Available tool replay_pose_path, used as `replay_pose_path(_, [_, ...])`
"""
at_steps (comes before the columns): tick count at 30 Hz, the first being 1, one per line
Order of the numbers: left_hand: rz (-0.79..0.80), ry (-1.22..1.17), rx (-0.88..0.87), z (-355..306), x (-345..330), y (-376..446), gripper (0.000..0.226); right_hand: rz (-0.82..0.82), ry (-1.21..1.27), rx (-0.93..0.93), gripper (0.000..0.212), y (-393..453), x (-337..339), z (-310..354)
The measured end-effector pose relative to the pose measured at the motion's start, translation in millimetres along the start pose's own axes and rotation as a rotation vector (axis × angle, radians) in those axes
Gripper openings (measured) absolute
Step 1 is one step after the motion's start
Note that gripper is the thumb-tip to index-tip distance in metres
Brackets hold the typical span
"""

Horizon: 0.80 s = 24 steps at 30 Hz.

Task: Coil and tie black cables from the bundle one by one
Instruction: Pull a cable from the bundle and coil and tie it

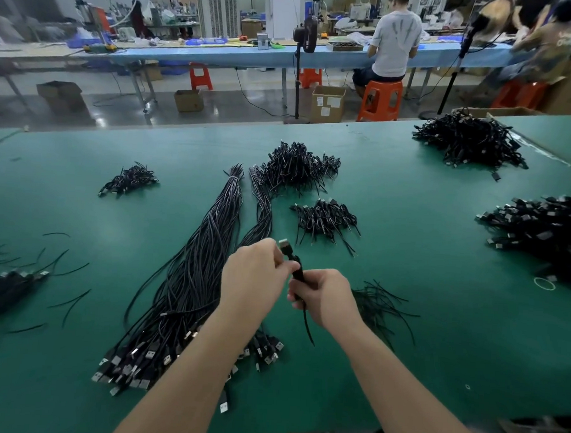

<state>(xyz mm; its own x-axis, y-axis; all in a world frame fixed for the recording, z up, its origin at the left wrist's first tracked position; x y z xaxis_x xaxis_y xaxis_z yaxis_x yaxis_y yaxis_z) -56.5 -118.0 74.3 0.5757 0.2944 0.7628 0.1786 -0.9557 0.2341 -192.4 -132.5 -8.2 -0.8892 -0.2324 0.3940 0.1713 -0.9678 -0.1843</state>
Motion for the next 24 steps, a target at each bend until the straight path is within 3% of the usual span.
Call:
replay_pose_path(2, [0.063, -0.092, 0.026, 12, -4, 3, 0.035, 0.004, 0.014, -0.018, 0.020, 0, 3, -6])
replay_pose_path(4, [0.252, -0.246, 0.071, 19, -19, 5, 0.039, 0.019, -0.007, -0.002, 0.018, -2, 3, -7])
replay_pose_path(6, [0.348, -0.313, 0.072, 21, -32, 4, 0.031, 0.047, -0.029, 0.015, 0.021, -4, -1, -7])
replay_pose_path(8, [0.324, -0.305, 0.050, 23, -38, 6, 0.016, 0.078, -0.057, 0.032, 0.025, -4, -8, -5])
replay_pose_path(12, [0.297, -0.332, 0.085, 36, -45, 11, 0.027, 0.174, -0.146, 0.063, 0.023, -6, -26, -6])
replay_pose_path(18, [0.428, -0.439, 0.153, 52, -63, 7, 0.032, 0.282, 0.374, -0.108, 0.030, -11, -48, -34])
replay_pose_path(24, [0.431, -0.611, 0.330, 69, -80, 3, 0.025, 0.115, 0.034, 0.003, 0.033, -3, -51, -44])
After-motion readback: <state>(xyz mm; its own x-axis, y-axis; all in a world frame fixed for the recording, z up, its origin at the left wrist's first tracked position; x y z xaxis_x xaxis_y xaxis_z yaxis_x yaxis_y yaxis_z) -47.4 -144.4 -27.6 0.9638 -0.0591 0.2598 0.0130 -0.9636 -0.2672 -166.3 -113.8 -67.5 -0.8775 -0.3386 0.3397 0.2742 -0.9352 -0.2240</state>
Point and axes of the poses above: each hand's wrist, its own y-axis towards the middle knuckle, its own x-axis out of the back of the hand, z = x × y, the point moved 8 cm from there along y, towards the middle knuckle, and after that the axes turned 9 degrees about -y, right-handed, at the moved point
